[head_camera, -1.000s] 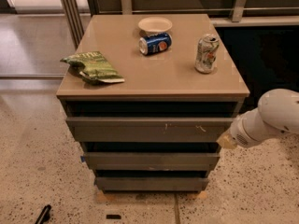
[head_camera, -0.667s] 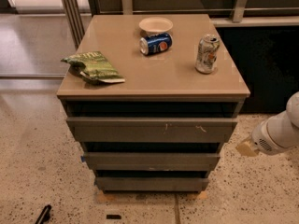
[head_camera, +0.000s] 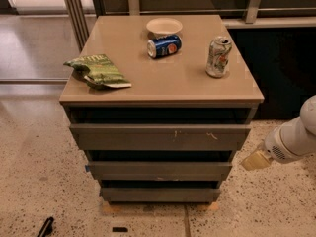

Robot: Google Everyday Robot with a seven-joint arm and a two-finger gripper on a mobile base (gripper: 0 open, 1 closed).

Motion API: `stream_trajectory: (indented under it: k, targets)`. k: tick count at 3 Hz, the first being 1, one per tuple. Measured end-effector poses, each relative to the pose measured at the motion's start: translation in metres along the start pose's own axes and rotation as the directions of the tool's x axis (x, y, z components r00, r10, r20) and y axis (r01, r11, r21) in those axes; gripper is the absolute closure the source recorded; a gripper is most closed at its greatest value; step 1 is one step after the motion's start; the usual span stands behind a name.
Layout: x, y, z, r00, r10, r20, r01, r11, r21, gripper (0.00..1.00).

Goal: Close top drawer

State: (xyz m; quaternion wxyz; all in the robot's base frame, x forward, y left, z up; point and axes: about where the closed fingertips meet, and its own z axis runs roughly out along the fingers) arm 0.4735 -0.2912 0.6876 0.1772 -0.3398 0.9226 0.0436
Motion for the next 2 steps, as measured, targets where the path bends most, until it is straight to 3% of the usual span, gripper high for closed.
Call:
stream_trajectory:
  k: [1,2]
  targets:
    - [0.0000,0.0000,0.0000,1.000,0.000,0.000,0.000,1.0000,0.000,0.00]
    - [0.0000,0.0000,0.0000,1.000,0.000,0.000,0.000,1.0000,0.000,0.00]
